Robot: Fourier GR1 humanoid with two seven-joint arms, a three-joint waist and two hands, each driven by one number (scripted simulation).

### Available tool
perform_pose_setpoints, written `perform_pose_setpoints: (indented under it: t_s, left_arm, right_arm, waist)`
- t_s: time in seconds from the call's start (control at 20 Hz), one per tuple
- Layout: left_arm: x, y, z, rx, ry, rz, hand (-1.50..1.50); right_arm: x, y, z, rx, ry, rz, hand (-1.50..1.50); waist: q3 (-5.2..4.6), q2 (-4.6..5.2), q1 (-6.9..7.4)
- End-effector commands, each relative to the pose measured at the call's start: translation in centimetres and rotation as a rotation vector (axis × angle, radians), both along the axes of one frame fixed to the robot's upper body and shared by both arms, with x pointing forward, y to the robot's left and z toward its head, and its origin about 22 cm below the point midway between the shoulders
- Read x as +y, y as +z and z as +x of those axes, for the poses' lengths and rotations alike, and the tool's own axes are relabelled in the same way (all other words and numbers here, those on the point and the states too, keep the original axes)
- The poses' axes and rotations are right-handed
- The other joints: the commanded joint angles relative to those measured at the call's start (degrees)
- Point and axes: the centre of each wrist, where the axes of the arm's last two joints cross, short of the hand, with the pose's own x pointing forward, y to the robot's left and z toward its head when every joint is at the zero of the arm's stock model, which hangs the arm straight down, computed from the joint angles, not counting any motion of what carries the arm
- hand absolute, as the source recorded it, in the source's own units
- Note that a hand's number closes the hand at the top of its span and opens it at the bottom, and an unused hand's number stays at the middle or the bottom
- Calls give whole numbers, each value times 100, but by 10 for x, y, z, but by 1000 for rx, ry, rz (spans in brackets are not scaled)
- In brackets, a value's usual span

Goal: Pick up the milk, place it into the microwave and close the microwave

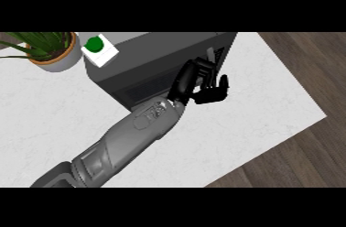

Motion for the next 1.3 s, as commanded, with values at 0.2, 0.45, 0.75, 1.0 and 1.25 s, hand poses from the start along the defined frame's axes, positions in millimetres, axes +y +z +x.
perform_pose_setpoints:
  t_s: [0.2,0.45,0.75,1.0,1.25]
  left_arm:
    - [-21,32,6,-84,-39,-34,150]
    - [-21,29,5,-89,-20,-24,150]
    - [-23,31,5,-96,-10,-36,150]
    - [0,12,17,35,276,-105,150]
    - [3,8,20,49,286,-80,150]
  right_arm:
    - [-5,9,3,-4,18,4,-150]
    - [-5,14,4,-12,48,12,-150]
    - [-9,18,5,-5,50,12,-150]
    - [-22,20,2,2,20,30,-150]
    - [-38,25,-4,-9,-11,40,-150]
  waist:
    - [-6,73,-65]
    - [11,76,-120]
    - [10,82,-112]
    - [7,53,191]
    - [10,26,394]
